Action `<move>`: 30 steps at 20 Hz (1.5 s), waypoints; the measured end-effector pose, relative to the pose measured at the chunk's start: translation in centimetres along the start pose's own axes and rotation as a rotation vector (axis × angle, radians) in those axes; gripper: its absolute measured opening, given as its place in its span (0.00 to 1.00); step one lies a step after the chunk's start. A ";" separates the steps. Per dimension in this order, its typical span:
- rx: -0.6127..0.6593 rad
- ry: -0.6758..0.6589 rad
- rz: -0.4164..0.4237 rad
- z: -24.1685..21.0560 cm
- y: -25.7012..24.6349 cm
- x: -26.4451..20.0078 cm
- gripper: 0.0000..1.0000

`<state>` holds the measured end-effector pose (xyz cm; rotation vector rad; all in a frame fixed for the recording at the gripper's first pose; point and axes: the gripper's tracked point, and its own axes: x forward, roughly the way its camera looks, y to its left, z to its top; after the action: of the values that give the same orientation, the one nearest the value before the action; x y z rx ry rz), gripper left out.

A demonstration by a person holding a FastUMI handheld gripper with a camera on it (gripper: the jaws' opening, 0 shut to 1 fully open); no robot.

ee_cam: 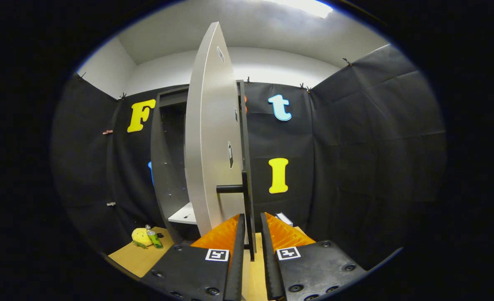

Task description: Open the shoe cabinet door, grab the shoes and put them into the shoe cabinet, then close the shoe cabinet door.

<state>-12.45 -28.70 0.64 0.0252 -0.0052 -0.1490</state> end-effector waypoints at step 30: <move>-0.015 0.414 0.088 -32.2 18.5 -4.7 0.27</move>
<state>-14.10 -8.88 -31.12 0.0403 0.4071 -0.0535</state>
